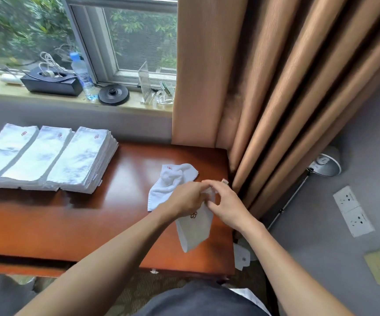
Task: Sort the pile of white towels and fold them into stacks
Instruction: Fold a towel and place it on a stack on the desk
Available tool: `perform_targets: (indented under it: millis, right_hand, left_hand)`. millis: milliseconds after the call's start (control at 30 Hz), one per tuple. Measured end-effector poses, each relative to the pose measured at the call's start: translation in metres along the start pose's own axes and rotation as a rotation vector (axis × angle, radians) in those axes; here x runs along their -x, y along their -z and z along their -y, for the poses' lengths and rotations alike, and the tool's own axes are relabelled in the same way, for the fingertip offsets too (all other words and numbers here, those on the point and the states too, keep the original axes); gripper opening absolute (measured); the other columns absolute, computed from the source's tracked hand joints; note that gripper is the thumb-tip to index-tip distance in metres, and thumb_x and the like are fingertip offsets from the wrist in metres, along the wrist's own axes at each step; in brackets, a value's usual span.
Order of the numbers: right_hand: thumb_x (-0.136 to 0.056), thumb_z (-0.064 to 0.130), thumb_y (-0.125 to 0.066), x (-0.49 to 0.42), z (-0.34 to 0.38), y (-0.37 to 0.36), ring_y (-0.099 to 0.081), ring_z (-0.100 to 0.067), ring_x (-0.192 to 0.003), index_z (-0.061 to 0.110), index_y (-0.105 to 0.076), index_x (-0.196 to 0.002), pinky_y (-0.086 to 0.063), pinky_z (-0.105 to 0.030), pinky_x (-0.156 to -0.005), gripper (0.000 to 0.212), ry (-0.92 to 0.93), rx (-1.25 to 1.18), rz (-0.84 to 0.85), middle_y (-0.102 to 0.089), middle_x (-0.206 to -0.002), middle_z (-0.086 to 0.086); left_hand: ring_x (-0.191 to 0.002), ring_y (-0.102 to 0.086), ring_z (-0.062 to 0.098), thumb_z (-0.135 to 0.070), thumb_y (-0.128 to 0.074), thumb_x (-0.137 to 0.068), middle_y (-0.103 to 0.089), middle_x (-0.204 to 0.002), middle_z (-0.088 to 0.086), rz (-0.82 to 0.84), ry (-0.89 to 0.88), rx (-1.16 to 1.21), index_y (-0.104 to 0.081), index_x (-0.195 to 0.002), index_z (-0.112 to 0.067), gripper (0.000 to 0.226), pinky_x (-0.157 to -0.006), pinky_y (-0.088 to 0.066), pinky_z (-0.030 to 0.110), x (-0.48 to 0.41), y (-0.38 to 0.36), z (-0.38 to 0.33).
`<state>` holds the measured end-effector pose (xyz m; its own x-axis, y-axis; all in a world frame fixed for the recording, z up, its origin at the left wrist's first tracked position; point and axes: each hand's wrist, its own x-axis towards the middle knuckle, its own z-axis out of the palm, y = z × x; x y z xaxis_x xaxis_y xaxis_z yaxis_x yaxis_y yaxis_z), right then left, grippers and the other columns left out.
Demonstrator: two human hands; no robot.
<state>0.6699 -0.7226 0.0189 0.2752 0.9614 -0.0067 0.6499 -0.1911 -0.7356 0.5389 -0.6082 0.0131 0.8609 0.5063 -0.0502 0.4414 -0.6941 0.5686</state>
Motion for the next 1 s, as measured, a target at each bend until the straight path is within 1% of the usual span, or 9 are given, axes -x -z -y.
perform_targets:
  millis: [100, 167, 267, 367, 433, 533, 633, 867, 1000]
  right_hand:
    - [-0.089, 0.022, -0.074, 0.0, -0.006, -0.001, -0.059, -0.017, -0.108, 0.027, -0.069, -0.12, -0.043, -0.045, -0.104, 0.031, -0.05, 0.108, 0.002, -0.069, -0.11, 0.01]
    - [-0.091, 0.024, -0.071, -0.002, -0.009, -0.001, -0.059, -0.016, -0.101, 0.028, -0.07, -0.106, -0.045, -0.045, -0.098, 0.015, -0.046, 0.128, -0.021, -0.069, -0.099, 0.012]
    - [-0.096, 0.025, -0.065, -0.002, -0.015, -0.003, -0.059, -0.015, -0.1, 0.027, -0.067, -0.097, -0.046, -0.042, -0.094, 0.003, -0.093, 0.05, -0.053, -0.068, -0.096, 0.013]
    - [-0.1, 0.026, -0.062, 0.0, -0.021, -0.01, -0.053, -0.017, -0.108, 0.025, -0.064, -0.097, -0.036, -0.033, -0.087, 0.003, -0.163, 0.037, -0.116, -0.063, -0.104, 0.01]
    - [-0.101, 0.026, -0.061, 0.001, -0.022, -0.012, -0.049, -0.016, -0.113, 0.025, -0.064, -0.101, -0.033, -0.03, -0.086, 0.003, -0.16, 0.091, -0.131, -0.06, -0.109, 0.01]
    - [-0.098, 0.023, -0.065, 0.0, -0.017, -0.013, -0.048, -0.016, -0.111, 0.022, -0.063, -0.103, -0.04, -0.032, -0.095, 0.006, -0.039, 0.119, -0.182, -0.058, -0.107, 0.01]
    - [-0.094, 0.019, -0.072, -0.003, 0.0, -0.02, -0.058, -0.015, -0.096, 0.021, -0.06, -0.092, -0.049, -0.029, -0.086, 0.012, -0.021, -0.095, -0.194, -0.061, -0.096, 0.007]
    - [-0.095, 0.011, -0.07, -0.011, 0.01, -0.021, -0.068, -0.014, -0.091, 0.024, -0.069, -0.102, -0.06, -0.034, -0.085, 0.015, -0.058, -0.364, -0.147, -0.064, -0.104, -0.001]
    - [-0.1, 0.009, -0.064, -0.007, 0.011, -0.02, -0.069, -0.017, -0.094, 0.021, -0.074, -0.109, -0.061, -0.03, -0.086, 0.018, -0.023, -0.36, -0.129, -0.053, -0.12, 0.002]
  left_hand:
    - [-0.089, -0.061, 0.019, -0.024, -0.059, -0.101, -0.066, -0.096, -0.006, 0.044, 0.037, 0.062, -0.062, -0.115, -0.017, 0.016, -0.068, -0.044, 0.031, 0.009, 0.006, 0.008]
    - [-0.084, -0.058, 0.009, -0.024, -0.068, -0.095, -0.064, -0.093, -0.007, 0.017, 0.085, 0.161, -0.062, -0.112, -0.015, 0.02, -0.066, -0.041, 0.015, 0.016, 0.016, 0.018]
    - [-0.075, -0.055, 0.001, -0.015, -0.076, -0.087, -0.064, -0.087, -0.007, 0.004, 0.162, 0.278, -0.067, -0.096, -0.015, 0.013, -0.064, -0.04, 0.012, 0.025, 0.026, 0.031]
    - [-0.072, -0.059, 0.006, -0.014, -0.074, -0.087, -0.07, -0.083, -0.004, -0.055, 0.269, 0.403, -0.07, -0.086, -0.015, 0.003, -0.068, -0.045, 0.024, 0.033, 0.027, 0.037]
    - [-0.069, -0.058, -0.001, -0.017, -0.071, -0.09, -0.067, -0.074, -0.018, -0.118, 0.292, 0.459, -0.071, -0.082, -0.02, 0.008, -0.066, -0.043, 0.018, 0.033, 0.025, 0.034]
    - [-0.068, -0.058, -0.009, -0.015, -0.067, -0.092, -0.065, -0.07, -0.025, -0.173, 0.247, 0.47, -0.072, -0.084, -0.022, 0.012, -0.062, -0.039, 0.008, 0.027, 0.022, 0.018]
    - [-0.077, -0.061, -0.01, -0.016, -0.069, -0.092, -0.07, -0.083, -0.014, -0.218, 0.252, 0.48, -0.074, -0.091, -0.018, 0.005, -0.067, -0.042, 0.008, 0.021, 0.018, 0.008]
    - [-0.076, -0.068, 0.005, -0.021, -0.064, -0.099, -0.076, -0.084, 0.001, -0.229, 0.42, 0.767, -0.077, -0.095, -0.009, 0.018, -0.065, -0.048, 0.016, 0.015, 0.019, 0.003]
    - [-0.103, -0.073, 0.03, -0.008, -0.051, -0.102, -0.075, -0.11, 0.024, -0.104, 0.4, 1.177, -0.072, -0.111, 0.008, 0.028, -0.094, -0.057, 0.037, 0.023, 0.019, 0.003]
